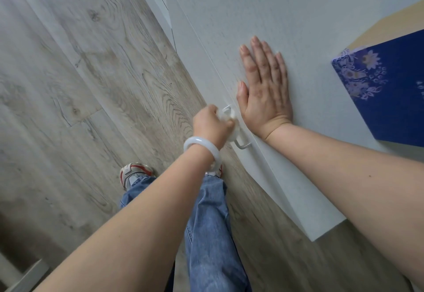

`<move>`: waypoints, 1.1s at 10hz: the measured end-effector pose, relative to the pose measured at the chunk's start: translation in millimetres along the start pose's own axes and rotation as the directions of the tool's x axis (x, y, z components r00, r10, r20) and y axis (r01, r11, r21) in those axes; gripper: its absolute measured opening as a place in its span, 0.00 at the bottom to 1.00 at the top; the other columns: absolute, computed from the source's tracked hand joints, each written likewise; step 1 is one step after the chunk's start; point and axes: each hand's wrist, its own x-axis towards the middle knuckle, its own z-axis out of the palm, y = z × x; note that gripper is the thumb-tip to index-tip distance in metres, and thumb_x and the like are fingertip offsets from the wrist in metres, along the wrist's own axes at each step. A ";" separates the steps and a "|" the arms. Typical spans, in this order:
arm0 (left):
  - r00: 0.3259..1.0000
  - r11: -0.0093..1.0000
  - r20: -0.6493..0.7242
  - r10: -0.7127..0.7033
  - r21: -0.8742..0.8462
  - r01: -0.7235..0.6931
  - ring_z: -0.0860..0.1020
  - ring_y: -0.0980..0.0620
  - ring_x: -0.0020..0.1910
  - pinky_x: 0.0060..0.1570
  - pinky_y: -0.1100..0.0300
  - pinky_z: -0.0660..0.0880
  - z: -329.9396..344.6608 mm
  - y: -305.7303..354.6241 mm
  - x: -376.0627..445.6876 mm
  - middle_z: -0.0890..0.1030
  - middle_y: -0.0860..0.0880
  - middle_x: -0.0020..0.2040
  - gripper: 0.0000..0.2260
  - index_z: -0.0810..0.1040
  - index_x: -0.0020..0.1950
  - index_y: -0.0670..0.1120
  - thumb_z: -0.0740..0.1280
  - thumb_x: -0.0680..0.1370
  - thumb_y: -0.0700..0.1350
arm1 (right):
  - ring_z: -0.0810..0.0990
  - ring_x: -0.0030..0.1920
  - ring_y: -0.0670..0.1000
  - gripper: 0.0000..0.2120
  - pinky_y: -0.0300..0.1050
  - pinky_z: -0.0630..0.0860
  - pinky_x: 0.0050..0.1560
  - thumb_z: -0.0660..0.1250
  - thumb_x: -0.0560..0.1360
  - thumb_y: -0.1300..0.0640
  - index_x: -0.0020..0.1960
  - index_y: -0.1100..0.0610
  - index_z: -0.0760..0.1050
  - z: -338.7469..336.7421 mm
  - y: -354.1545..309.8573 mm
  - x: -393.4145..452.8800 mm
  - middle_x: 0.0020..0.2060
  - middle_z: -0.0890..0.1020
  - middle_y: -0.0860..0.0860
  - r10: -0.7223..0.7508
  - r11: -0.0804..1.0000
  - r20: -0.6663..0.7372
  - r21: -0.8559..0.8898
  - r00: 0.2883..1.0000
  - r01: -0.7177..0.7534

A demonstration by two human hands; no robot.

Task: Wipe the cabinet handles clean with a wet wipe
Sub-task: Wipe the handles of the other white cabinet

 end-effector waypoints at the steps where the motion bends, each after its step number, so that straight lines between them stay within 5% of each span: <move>1: 0.997 0.998 -0.074 0.030 -0.059 -0.035 0.70 0.60 0.34 0.24 0.74 0.65 -13.1 9.4 8.6 0.75 0.52 0.44 0.12 0.74 0.52 0.46 0.72 0.73 0.47 | 0.58 0.76 0.56 0.29 0.57 0.53 0.75 0.55 0.77 0.53 0.77 0.59 0.59 0.2 -0.1 0.3 0.76 0.60 0.57 0.001 1.000 0.002 -0.006 1.000 -0.001; 2: 0.998 0.979 -0.061 -0.035 -0.202 0.022 0.72 0.61 0.36 0.29 0.73 0.65 -2.2 -0.3 -7.8 0.74 0.55 0.40 0.12 0.72 0.49 0.48 0.73 0.73 0.46 | 0.57 0.76 0.56 0.29 0.57 0.53 0.75 0.55 0.77 0.52 0.77 0.59 0.59 -0.2 -0.3 0.0 0.76 0.60 0.57 0.004 1.000 0.004 -0.015 1.000 -0.004; 4: 0.880 0.665 0.293 -0.373 -0.577 0.474 0.82 0.41 0.48 0.48 0.46 0.82 23.1 -21.3 -40.0 0.82 0.44 0.46 0.09 0.77 0.47 0.45 0.76 0.72 0.42 | 0.57 0.76 0.56 0.29 0.58 0.53 0.75 0.54 0.77 0.52 0.77 0.59 0.59 -0.2 0.0 -0.3 0.76 0.60 0.57 0.001 1.000 0.008 -0.011 1.000 -0.001; 5: 0.874 0.573 0.306 -0.378 -0.664 0.480 0.81 0.44 0.44 0.45 0.48 0.81 7.8 -9.1 -18.2 0.81 0.43 0.48 0.14 0.76 0.56 0.42 0.75 0.73 0.38 | 0.57 0.76 0.56 0.29 0.58 0.53 0.75 0.54 0.77 0.52 0.77 0.59 0.59 -0.1 -0.3 -0.1 0.76 0.60 0.57 -0.001 1.000 0.011 -0.015 1.000 0.001; 6: 0.924 0.638 0.205 -0.323 -0.674 0.372 0.82 0.44 0.46 0.53 0.47 0.80 -5.3 0.2 1.5 0.82 0.43 0.51 0.16 0.77 0.56 0.45 0.77 0.71 0.38 | 0.58 0.76 0.56 0.29 0.57 0.53 0.75 0.55 0.77 0.53 0.77 0.59 0.59 -0.6 -0.5 0.7 0.76 0.60 0.57 0.004 1.000 0.009 -0.014 1.000 -0.003; 8: 0.863 0.559 0.236 -0.446 -0.680 0.475 0.81 0.43 0.56 0.64 0.48 0.75 26.6 -19.4 -36.9 0.81 0.43 0.57 0.13 0.77 0.54 0.47 0.75 0.73 0.43 | 0.57 0.76 0.56 0.29 0.58 0.53 0.75 0.55 0.77 0.53 0.77 0.59 0.59 -0.8 -0.2 0.1 0.76 0.60 0.57 0.007 1.000 0.009 -0.013 1.000 -0.006; 9: 0.842 0.479 0.321 -0.434 -0.709 0.517 0.82 0.47 0.51 0.63 0.51 0.76 32.6 -27.4 -40.2 0.83 0.44 0.52 0.17 0.78 0.62 0.38 0.73 0.75 0.41 | 0.58 0.76 0.56 0.29 0.58 0.53 0.75 0.55 0.77 0.53 0.77 0.59 0.59 -0.8 -0.3 -0.5 0.76 0.60 0.57 0.002 1.000 0.007 -0.006 1.000 -0.002; 10: 0.870 0.456 0.258 -0.420 -0.769 0.448 0.80 0.50 0.43 0.53 0.59 0.78 15.2 -18.1 -17.1 0.82 0.46 0.47 0.16 0.78 0.62 0.38 0.71 0.76 0.41 | 0.58 0.76 0.56 0.29 0.58 0.53 0.75 0.54 0.77 0.53 0.77 0.59 0.59 -0.6 -0.3 0.0 0.76 0.60 0.57 0.000 1.000 0.008 -0.018 1.000 0.001; 11: 0.891 0.443 0.144 -0.430 -0.827 0.347 0.81 0.46 0.52 0.61 0.49 0.77 -6.5 -0.6 1.8 0.82 0.45 0.54 0.17 0.76 0.62 0.44 0.74 0.74 0.41 | 0.58 0.76 0.56 0.29 0.58 0.53 0.75 0.55 0.77 0.53 0.77 0.59 0.59 -1.1 -0.3 0.2 0.76 0.60 0.57 0.003 1.000 0.011 -0.018 1.000 -0.003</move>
